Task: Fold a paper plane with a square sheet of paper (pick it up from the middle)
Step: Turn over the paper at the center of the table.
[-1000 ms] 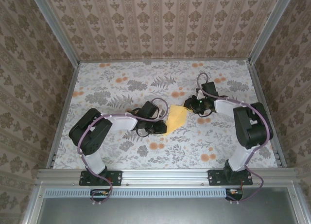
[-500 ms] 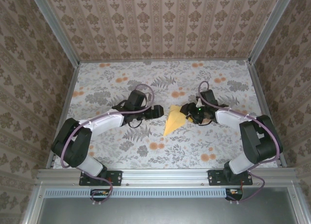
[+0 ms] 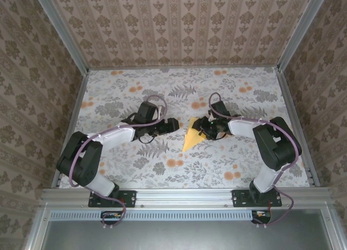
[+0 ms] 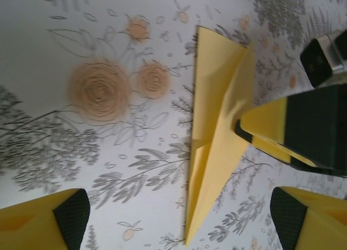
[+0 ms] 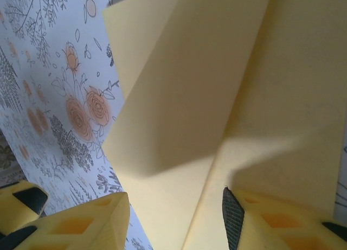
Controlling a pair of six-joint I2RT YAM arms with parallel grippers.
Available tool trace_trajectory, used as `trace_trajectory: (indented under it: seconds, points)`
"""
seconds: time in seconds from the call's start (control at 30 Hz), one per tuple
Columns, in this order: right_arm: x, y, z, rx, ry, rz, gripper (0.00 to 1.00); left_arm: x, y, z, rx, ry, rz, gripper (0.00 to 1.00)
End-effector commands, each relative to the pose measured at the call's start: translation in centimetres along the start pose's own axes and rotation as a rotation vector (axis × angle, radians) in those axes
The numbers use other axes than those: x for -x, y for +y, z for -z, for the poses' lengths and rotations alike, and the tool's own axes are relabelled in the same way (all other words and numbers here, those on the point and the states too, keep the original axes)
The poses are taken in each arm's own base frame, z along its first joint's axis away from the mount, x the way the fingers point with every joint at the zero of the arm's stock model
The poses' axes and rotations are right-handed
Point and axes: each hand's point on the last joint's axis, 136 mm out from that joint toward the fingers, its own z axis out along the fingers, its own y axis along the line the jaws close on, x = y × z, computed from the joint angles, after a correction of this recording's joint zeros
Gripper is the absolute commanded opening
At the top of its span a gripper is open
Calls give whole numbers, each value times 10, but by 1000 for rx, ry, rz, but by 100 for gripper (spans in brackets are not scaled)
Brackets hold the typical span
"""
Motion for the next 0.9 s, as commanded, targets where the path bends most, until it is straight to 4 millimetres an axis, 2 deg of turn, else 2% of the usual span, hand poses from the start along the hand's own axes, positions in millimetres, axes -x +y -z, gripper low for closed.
trace_trajectory:
  seconds: [0.0, 0.2, 0.5, 0.87]
  points:
    - [9, 5, -5, -4, -24, -9, 51, 4, -19, -7, -64, 21, -37, 88]
    - [10, 7, -12, 8, -9, -12, 49, 2, -18, -11, -58, 33, -27, 88]
    - [11, 24, -10, 102, -12, -4, 45, 3, -10, -10, -33, 29, -13, 88]
    - [-8, 23, -27, 117, 33, 50, 37, 6, 5, -4, -22, 16, 46, 88]
